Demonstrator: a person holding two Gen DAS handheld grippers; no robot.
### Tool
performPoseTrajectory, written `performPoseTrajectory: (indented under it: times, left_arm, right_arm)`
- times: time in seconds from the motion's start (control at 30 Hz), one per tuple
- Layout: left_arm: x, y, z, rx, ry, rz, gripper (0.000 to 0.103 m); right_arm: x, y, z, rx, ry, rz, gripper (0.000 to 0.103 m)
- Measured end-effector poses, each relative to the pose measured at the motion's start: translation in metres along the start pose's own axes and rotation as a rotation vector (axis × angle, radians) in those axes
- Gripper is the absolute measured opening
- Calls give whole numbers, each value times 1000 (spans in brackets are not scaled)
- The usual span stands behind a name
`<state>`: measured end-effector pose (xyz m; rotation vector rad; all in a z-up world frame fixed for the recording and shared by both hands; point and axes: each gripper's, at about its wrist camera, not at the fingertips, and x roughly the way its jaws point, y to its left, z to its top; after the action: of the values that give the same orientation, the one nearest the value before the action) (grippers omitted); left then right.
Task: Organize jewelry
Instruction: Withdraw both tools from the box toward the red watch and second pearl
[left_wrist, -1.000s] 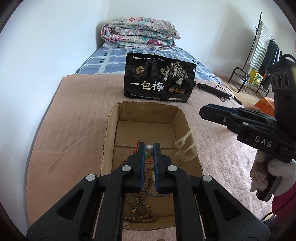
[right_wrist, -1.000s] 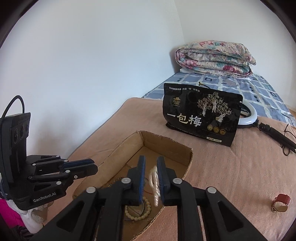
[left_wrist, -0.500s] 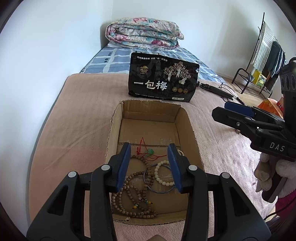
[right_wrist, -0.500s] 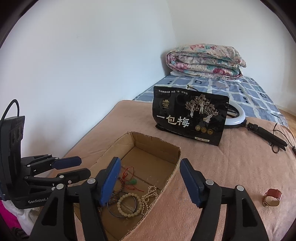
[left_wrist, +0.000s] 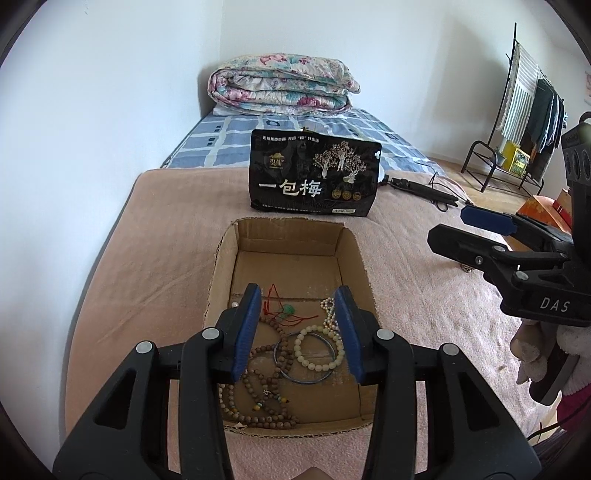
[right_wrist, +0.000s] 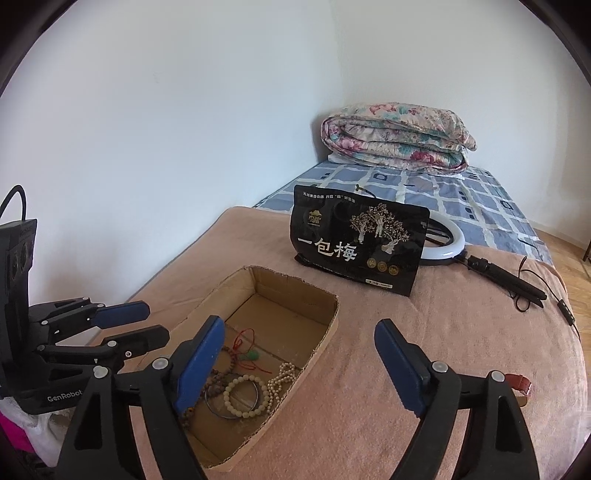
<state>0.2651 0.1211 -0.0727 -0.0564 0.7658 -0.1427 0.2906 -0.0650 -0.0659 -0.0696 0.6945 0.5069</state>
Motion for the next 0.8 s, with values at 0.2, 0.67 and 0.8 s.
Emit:
performPoseTrajectory:
  times: [0.2, 0.67, 0.8]
  left_arm:
    - [-19, -15, 0, 8, -44, -4, 42]
    - [-50, -64, -10, 94, -124, -21, 57]
    - [-53, -83, -13, 120, -127, -48, 57]
  right_arm:
    - [-20, -9, -3, 19, -17, -23, 86]
    - [-72, -29, -12, 37, -75, -103, 103]
    - [-85, -43, -17, 61, -85, -124, 103]
